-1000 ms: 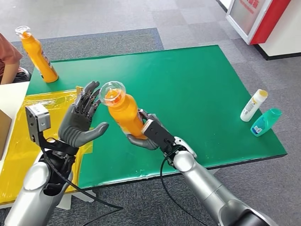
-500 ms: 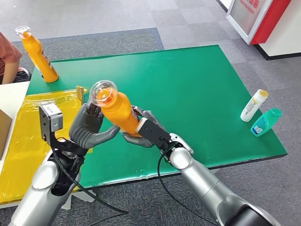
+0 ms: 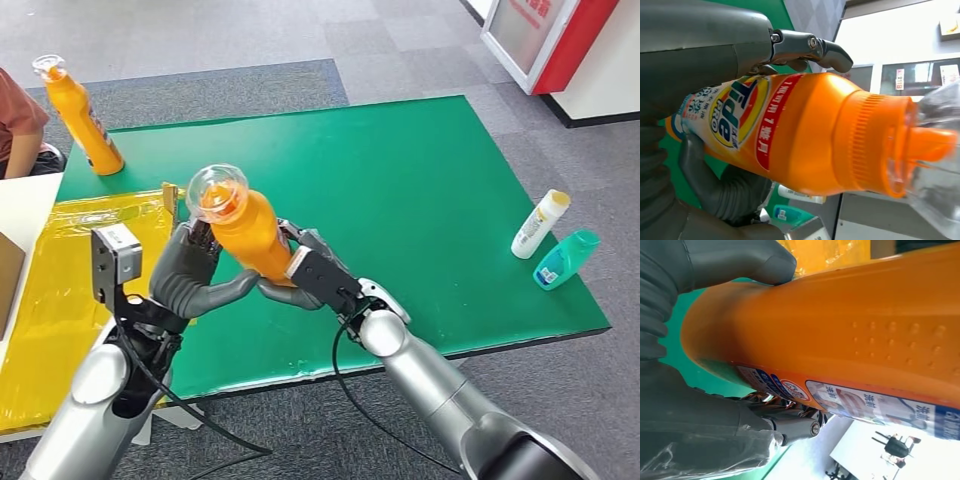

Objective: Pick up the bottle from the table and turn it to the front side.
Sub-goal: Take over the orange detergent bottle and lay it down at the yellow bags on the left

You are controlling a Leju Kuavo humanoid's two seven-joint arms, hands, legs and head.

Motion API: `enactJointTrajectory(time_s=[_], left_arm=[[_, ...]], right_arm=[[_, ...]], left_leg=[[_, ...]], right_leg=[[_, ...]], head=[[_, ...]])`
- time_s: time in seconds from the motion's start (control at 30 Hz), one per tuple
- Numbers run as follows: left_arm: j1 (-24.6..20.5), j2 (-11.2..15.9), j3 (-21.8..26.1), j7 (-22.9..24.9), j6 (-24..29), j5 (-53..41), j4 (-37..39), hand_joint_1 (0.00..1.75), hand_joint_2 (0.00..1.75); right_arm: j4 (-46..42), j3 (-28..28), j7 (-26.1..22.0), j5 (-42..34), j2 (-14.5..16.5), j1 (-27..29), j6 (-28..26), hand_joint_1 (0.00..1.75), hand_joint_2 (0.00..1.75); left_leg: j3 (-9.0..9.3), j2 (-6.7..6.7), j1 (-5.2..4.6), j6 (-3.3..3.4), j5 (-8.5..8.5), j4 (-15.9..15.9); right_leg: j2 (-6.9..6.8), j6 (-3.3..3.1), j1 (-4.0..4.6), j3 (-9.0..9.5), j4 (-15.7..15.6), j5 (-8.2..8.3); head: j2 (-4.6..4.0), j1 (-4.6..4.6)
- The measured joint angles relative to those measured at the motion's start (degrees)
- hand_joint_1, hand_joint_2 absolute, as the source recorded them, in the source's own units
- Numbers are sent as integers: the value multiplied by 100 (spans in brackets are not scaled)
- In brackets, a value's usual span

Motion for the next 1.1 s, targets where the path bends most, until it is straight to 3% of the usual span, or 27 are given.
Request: enactJointTrajectory(time_s=[0.23, 0.37, 0.97, 1.1], left_arm=[[7, 22, -48, -72, 229, -493, 4, 3, 175], [14, 40, -50, -78, 243, -536, 4, 173, 175], [19, 79, -26, -85, 243, -617, 4, 175, 175], [34, 99, -26, -72, 232, -637, 4, 175, 175]], right_arm=[[-279, 52, 74, -101, -27, -11, 135, 175, 175], [-365, 85, 97, -103, -46, -23, 163, 175, 175], [-355, 248, 168, -98, -97, -19, 276, 169, 175], [-209, 279, 199, -60, -95, -53, 274, 0, 175]], left_leg=[[0, 0, 0, 0, 0, 0], [0, 0, 0, 0, 0, 0], [0, 0, 0, 0, 0, 0], [0, 0, 0, 0, 0, 0]], right_leg=[[0, 0, 0, 0, 0, 0], [0, 0, 0, 0, 0, 0], [0, 0, 0, 0, 0, 0], [1, 0, 0, -1, 0, 0]], head=[[0, 1], [0, 0], [0, 1], [0, 0]])
